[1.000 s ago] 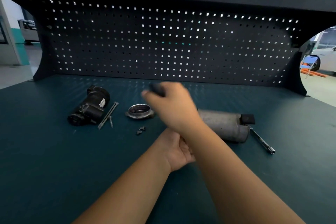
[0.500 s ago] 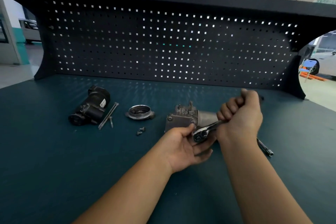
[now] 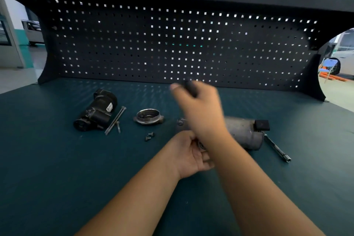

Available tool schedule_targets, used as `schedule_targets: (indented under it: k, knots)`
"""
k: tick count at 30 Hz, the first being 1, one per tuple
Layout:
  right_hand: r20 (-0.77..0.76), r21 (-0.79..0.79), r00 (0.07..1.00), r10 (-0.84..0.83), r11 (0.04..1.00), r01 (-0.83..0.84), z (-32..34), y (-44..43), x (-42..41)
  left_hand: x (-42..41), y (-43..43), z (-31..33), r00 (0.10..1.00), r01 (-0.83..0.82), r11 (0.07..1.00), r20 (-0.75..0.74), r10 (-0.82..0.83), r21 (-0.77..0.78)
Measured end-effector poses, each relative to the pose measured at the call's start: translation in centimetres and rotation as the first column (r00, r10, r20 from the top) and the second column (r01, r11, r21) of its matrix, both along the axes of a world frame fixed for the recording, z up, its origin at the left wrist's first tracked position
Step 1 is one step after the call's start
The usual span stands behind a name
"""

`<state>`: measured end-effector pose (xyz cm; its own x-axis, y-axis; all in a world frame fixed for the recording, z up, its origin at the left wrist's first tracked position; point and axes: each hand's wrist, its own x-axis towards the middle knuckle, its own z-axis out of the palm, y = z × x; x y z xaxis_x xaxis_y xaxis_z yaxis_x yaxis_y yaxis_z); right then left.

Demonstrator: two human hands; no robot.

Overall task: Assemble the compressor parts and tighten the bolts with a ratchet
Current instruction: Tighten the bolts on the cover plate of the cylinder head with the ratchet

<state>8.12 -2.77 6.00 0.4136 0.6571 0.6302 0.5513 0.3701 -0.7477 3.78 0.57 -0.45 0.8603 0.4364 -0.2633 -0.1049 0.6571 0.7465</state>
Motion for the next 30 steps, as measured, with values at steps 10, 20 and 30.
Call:
schedule_targets:
  k: [10, 20, 30]
  knots:
    - [-0.92, 0.371, 0.257, 0.296, 0.868, 0.329, -1.9, -4.1, 4.8, 0.3, -0.4, 0.0, 1.0, 0.02, 1.0, 0.023, -0.02, -0.024]
    - [-0.027, -0.154, 0.993, 0.114, 0.981, -0.117, 0.6, 0.9, -0.3, 0.3, 0.3, -0.2, 1.0, -0.017, 1.0, -0.012, 0.018, 0.025]
    - [-0.551, 0.273, 0.826, 0.114, 0.961, 0.049, -0.1, -1.6, 1.8, -0.1, -0.1, 0.5, 1.0, -0.01, 0.999, -0.025, 0.009, -0.045]
